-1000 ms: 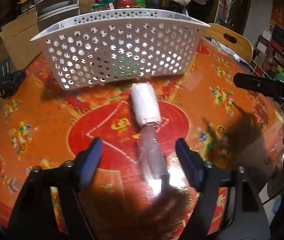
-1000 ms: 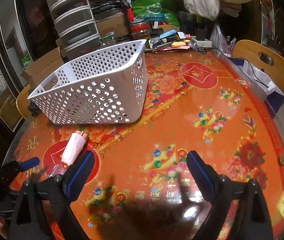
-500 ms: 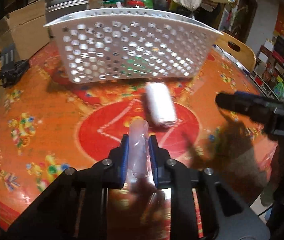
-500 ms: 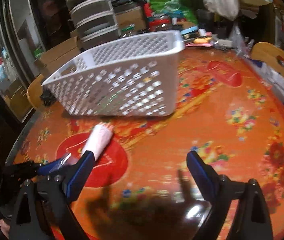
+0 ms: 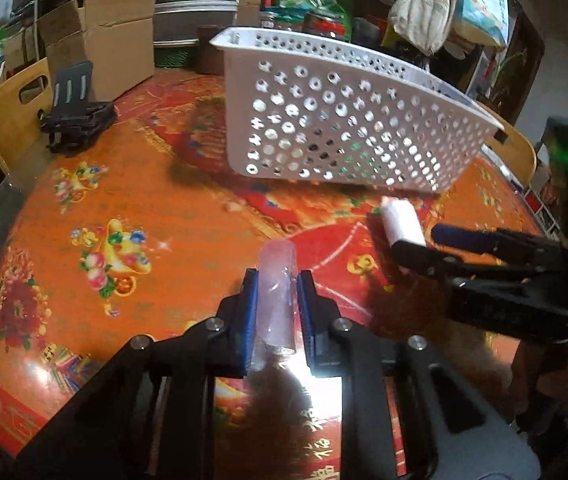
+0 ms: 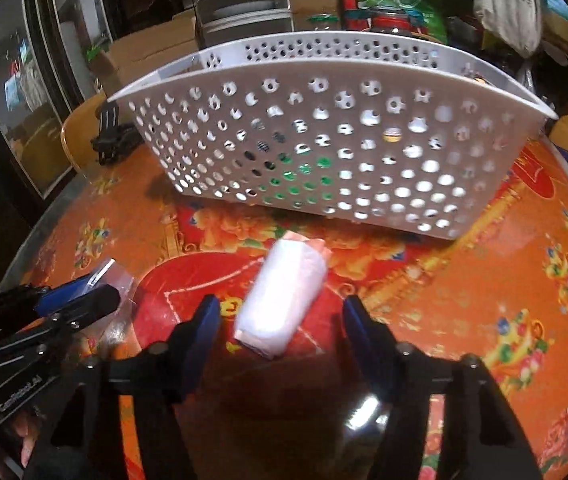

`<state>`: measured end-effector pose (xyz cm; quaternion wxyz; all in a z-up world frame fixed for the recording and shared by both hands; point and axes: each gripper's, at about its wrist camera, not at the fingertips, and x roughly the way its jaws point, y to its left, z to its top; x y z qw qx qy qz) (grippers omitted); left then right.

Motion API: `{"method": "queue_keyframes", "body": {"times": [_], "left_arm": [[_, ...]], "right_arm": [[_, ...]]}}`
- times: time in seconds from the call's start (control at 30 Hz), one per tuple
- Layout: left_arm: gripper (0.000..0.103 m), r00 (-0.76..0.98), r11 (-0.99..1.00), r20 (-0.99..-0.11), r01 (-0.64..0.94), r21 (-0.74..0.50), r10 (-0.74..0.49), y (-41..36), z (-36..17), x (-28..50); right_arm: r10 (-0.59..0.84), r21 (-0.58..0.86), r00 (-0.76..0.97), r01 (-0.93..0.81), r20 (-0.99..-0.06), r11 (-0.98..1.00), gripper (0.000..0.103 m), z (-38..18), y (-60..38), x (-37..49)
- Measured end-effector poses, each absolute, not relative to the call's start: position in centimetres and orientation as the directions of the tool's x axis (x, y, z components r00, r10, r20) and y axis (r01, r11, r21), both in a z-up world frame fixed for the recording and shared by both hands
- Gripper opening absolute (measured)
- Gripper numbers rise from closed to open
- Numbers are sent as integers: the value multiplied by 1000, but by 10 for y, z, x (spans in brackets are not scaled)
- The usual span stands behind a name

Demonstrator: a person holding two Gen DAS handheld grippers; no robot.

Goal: Organize soft objects
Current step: 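Grasp clear plastic bag with left tool while right tool grasps white rolled cloth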

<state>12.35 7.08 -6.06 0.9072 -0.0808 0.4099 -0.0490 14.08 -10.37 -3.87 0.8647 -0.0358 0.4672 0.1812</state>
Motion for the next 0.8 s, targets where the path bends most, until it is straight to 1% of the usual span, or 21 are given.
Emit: {"method": "queue_keyframes", "body": {"times": [0.07, 0.27, 0.37, 0.4, 0.57, 0.7, 0.8], "left_arm": [[17, 671, 981, -726, 11, -195, -152, 78, -58, 123], [17, 681, 980, -719, -5, -197, -141, 86, -54, 125], [17, 680, 981, -721, -12, -193, -134, 88, -54, 127], [17, 680, 981, -721, -12, -193, -133, 88, -54, 127], [17, 684, 984, -719, -4, -178, -127, 83, -53, 126], [17, 687, 986, -716, 5, -167, -125, 77, -50, 127], [17, 688, 987, -715, 14, -160, -126, 72, -48, 127]], "right_arm": [[265, 89, 498, -349, -826, 933, 54, -41, -99, 142], [231, 52, 495, -349, -837, 936, 46, -48, -89, 148], [212, 25, 500, -355, -840, 935, 43, -51, -84, 149], [211, 22, 501, -357, -840, 934, 43, -51, -84, 149], [229, 35, 501, -367, -834, 930, 33, -50, -88, 145], [270, 81, 493, -371, -827, 925, 32, -46, -105, 139], [278, 90, 505, -365, -817, 927, 31, -40, -117, 134]]}}
